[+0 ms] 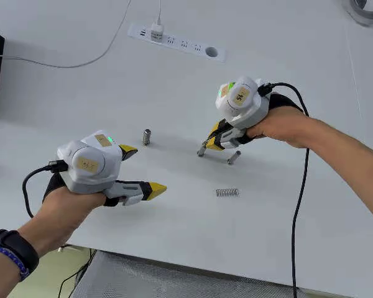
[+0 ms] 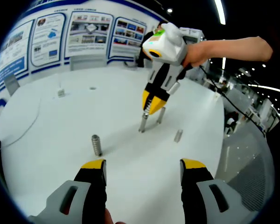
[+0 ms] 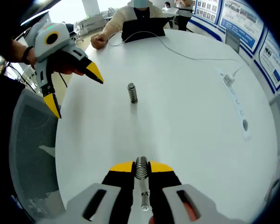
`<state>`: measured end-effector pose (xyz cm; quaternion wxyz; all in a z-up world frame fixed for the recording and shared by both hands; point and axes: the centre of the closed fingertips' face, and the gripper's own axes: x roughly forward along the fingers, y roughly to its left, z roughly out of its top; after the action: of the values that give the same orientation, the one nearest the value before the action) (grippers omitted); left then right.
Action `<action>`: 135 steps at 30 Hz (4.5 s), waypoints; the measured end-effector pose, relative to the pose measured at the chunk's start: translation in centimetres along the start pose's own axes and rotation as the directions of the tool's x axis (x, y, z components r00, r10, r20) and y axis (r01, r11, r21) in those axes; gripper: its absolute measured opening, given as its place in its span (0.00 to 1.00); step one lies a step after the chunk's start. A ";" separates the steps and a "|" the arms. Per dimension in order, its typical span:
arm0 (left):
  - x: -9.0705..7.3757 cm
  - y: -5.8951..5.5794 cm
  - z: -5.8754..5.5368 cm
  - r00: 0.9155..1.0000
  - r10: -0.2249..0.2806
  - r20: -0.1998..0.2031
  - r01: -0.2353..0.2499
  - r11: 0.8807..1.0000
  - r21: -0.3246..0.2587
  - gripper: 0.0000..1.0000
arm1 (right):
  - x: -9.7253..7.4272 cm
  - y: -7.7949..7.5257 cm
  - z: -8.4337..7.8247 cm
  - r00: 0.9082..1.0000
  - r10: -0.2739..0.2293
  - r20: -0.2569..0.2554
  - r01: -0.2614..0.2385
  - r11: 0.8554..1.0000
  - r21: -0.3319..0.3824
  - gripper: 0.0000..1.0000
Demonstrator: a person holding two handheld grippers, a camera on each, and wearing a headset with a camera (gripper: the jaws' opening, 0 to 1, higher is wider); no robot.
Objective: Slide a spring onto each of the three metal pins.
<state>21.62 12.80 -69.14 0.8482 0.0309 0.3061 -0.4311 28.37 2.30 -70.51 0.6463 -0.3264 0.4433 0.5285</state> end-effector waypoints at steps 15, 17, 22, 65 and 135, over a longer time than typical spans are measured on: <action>-0.3 0.3 -0.2 1.000 0.006 -0.001 -0.006 1.000 -0.007 0.65 | 1.1 0.1 0.2 1.000 0.007 -0.017 -0.007 1.000 -0.022 0.12; -0.3 0.4 -0.3 1.000 0.007 -0.001 -0.007 1.000 -0.008 0.65 | 1.3 0.2 0.1 1.000 0.008 -0.023 -0.009 1.000 -0.026 0.12; -0.3 0.5 -0.2 1.000 0.008 0.000 -0.008 1.000 -0.010 0.64 | 1.7 0.3 0.0 0.999 0.013 -0.030 -0.014 0.999 -0.031 0.12; -1.0 0.3 -0.6 1.000 0.020 -0.006 -0.020 0.999 -0.032 0.63 | 4.6 0.0 -1.1 0.998 0.022 -0.052 -0.024 0.999 -0.032 0.17; -1.5 -0.6 1.4 0.999 0.036 0.019 -0.036 0.999 -0.033 0.65 | -4.5 3.0 -5.6 0.878 -0.304 0.369 0.085 0.859 0.506 0.70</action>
<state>21.22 13.03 -67.08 0.8593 0.0184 0.3040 -0.4110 23.95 -3.76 -68.46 0.8399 -0.0754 0.3666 0.3930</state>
